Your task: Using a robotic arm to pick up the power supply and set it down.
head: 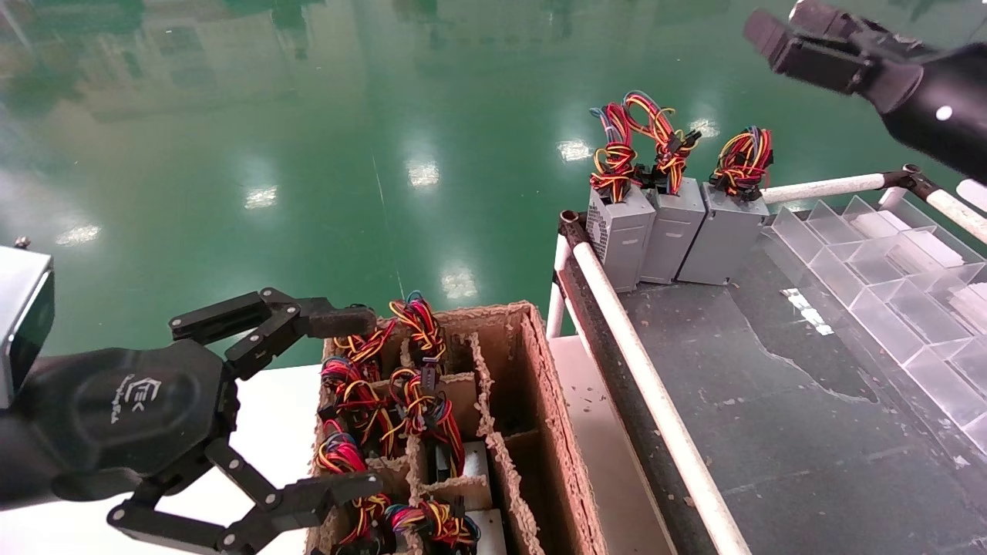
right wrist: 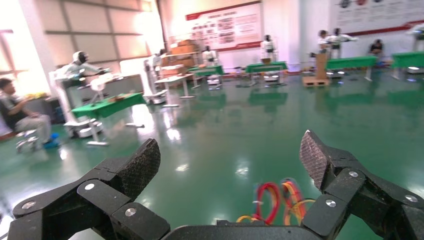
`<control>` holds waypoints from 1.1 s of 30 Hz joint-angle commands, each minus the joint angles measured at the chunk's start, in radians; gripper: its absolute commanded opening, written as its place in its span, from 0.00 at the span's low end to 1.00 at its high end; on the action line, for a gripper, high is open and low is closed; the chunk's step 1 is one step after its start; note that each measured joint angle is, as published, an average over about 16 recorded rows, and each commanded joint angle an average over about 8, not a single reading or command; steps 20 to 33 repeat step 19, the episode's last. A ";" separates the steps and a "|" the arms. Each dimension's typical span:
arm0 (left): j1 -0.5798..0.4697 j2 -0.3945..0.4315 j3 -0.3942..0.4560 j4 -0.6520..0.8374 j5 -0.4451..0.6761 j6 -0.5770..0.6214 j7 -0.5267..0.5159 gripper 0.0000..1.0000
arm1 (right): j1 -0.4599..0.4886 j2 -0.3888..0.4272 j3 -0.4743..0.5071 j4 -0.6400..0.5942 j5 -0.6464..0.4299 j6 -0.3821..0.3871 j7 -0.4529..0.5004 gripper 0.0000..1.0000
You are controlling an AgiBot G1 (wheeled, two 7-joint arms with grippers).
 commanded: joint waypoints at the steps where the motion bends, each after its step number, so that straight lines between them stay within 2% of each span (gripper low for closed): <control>1: 0.000 0.000 0.000 0.000 0.000 0.000 0.000 1.00 | -0.024 0.012 0.008 0.041 0.000 -0.017 0.006 1.00; 16: 0.000 0.000 0.000 0.000 0.000 0.000 0.000 1.00 | -0.205 0.104 0.064 0.350 0.002 -0.144 0.051 1.00; 19: 0.000 0.000 0.000 0.000 0.000 0.000 0.000 1.00 | -0.223 0.113 0.070 0.381 0.002 -0.157 0.056 1.00; 33: 0.000 0.000 0.000 0.000 0.000 0.000 0.000 1.00 | -0.223 0.113 0.070 0.381 0.002 -0.157 0.056 1.00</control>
